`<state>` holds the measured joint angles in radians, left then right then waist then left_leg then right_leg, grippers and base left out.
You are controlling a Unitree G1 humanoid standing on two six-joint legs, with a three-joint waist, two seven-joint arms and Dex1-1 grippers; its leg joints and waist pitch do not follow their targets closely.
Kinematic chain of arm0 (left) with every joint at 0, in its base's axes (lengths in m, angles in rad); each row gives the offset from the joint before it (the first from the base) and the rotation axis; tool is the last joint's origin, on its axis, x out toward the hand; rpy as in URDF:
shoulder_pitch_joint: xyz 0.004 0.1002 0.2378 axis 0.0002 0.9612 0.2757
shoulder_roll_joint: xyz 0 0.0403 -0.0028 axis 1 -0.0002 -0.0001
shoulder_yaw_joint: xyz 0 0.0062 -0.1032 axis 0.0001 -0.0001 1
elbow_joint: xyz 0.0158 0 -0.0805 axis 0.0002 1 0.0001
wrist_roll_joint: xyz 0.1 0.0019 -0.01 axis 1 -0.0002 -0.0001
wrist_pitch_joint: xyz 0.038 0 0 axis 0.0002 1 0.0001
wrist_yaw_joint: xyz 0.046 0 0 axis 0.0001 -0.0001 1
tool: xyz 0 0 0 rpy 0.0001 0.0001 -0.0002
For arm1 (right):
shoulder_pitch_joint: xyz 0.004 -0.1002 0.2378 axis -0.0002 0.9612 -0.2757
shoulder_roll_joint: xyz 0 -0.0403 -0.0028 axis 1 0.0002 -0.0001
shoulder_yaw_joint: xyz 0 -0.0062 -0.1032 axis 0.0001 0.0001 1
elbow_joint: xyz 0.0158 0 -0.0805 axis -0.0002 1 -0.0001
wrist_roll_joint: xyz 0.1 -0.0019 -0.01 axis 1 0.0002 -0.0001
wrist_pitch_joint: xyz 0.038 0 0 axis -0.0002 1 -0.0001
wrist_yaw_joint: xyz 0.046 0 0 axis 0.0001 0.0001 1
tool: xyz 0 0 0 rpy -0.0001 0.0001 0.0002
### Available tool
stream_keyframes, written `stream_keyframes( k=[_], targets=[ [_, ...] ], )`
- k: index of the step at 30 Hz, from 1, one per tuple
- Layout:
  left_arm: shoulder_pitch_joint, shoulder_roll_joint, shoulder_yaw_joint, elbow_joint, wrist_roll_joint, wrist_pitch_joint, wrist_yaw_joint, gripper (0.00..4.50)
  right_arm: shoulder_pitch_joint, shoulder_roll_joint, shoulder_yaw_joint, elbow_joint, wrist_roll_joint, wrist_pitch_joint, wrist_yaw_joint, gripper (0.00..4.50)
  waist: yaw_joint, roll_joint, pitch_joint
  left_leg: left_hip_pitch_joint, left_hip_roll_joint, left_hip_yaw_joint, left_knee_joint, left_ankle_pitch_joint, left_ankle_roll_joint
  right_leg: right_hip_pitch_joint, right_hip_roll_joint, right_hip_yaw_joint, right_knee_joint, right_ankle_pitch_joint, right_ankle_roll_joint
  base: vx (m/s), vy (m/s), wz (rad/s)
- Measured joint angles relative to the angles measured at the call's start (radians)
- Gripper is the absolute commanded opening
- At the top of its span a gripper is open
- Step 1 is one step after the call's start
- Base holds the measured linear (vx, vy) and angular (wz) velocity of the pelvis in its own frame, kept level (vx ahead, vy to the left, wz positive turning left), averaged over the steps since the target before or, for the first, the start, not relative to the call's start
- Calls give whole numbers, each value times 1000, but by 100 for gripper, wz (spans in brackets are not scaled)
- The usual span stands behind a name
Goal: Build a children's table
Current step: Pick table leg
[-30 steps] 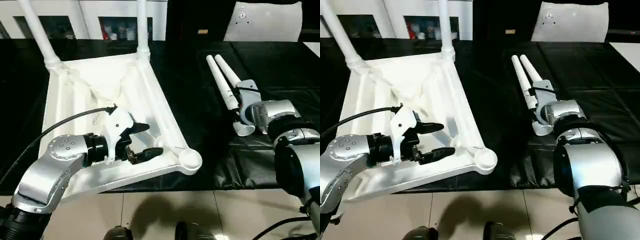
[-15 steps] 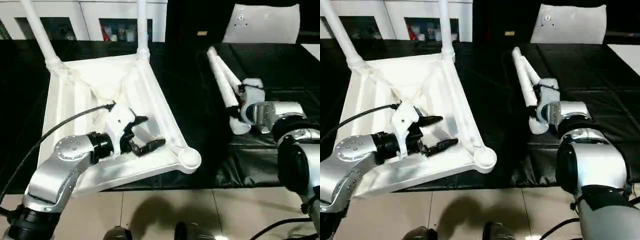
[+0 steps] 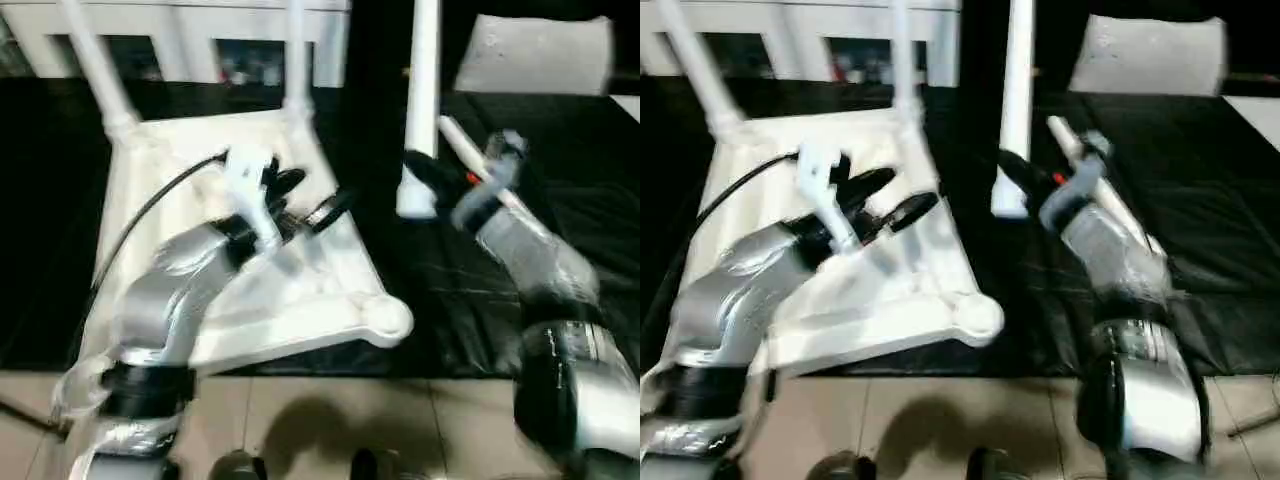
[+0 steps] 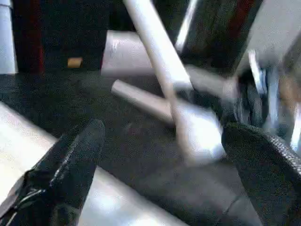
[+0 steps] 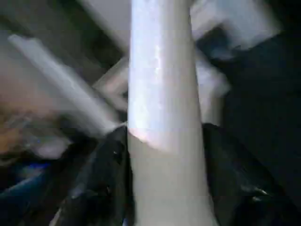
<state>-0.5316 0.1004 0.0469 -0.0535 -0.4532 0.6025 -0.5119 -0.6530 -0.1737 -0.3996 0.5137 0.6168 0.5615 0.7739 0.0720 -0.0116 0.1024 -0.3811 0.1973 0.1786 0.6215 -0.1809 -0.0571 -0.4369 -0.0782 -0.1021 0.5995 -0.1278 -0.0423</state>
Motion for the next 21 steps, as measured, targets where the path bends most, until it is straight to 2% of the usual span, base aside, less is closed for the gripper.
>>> stream_keyframes(
  k=[2,4,10,15,17,21],
  targets=[
    [-50,-31,20,30,-47,24,6,450,75,16,50,-115,64,52,43,191,1,1,-1,0,0,0,1,0,-1,0,0,0,-1,0,2,0,0,0],
    [-74,-54,27,35,-82,38,11,450,111,26,81,-174,99,83,64,191,-2,4,-3,1,0,0,1,1,-2,1,0,0,-2,1,3,0,0,0],
    [-108,-94,60,108,-124,59,30,450,214,45,126,-366,173,199,103,191,-3,5,-12,-3,0,-5,1,5,-3,4,0,-7,-10,2,4,0,0,0],
    [-116,-108,74,111,-156,74,34,450,253,46,151,-434,202,256,108,191,-1,8,-14,-4,2,-8,0,6,-1,12,0,-15,-24,3,4,0,0,0],
    [-117,-112,83,110,-186,82,25,432,270,43,166,-465,220,266,102,191,3,8,-14,-1,2,-9,0,5,0,19,-1,-17,-27,2,4,0,0,0],
    [-117,-113,95,106,-221,88,14,414,270,39,173,-488,238,267,93,191,7,8,-14,-2,2,-10,0,5,0,20,-2,-20,-29,2,4,0,0,0]
  ],
)
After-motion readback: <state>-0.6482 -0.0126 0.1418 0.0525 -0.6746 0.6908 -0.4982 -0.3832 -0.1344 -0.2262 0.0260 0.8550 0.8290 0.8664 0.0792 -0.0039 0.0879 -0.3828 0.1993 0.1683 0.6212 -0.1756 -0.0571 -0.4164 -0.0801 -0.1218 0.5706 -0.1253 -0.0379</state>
